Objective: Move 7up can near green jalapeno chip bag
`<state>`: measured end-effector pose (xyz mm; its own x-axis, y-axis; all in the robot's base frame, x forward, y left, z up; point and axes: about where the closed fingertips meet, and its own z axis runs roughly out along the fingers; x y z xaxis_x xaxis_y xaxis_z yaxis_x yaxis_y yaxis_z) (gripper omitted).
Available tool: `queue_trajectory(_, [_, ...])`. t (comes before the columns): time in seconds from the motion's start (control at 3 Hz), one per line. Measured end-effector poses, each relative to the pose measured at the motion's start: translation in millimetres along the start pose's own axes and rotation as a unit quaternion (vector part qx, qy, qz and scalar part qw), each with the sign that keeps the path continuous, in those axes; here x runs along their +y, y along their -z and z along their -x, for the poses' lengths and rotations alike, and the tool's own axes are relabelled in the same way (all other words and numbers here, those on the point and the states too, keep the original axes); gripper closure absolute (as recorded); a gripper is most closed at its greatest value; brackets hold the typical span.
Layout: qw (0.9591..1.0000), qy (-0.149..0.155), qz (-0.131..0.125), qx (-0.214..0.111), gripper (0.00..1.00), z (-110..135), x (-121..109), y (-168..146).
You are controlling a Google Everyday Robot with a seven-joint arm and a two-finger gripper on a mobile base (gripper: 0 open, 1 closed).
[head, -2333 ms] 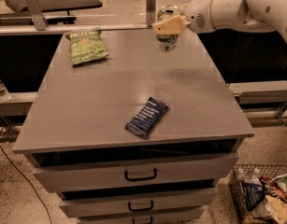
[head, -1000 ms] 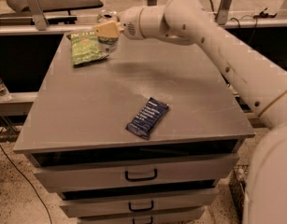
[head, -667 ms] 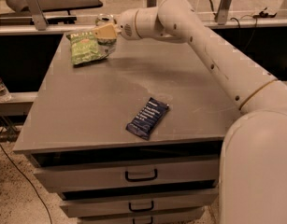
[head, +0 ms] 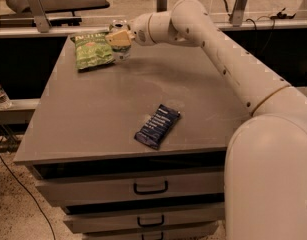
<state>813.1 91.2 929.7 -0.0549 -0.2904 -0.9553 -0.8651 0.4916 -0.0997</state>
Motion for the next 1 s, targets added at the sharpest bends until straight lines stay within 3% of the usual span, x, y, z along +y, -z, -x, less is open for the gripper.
queue_trajectory(0.67, [0.9997, 0.015, -0.009, 0.016, 0.05, -19.5, -12.0, 10.5])
queue_trajectory(1.0, [0.9996, 0.019, -0.012, 0.019, 0.0, -21.8, -15.9, 15.6])
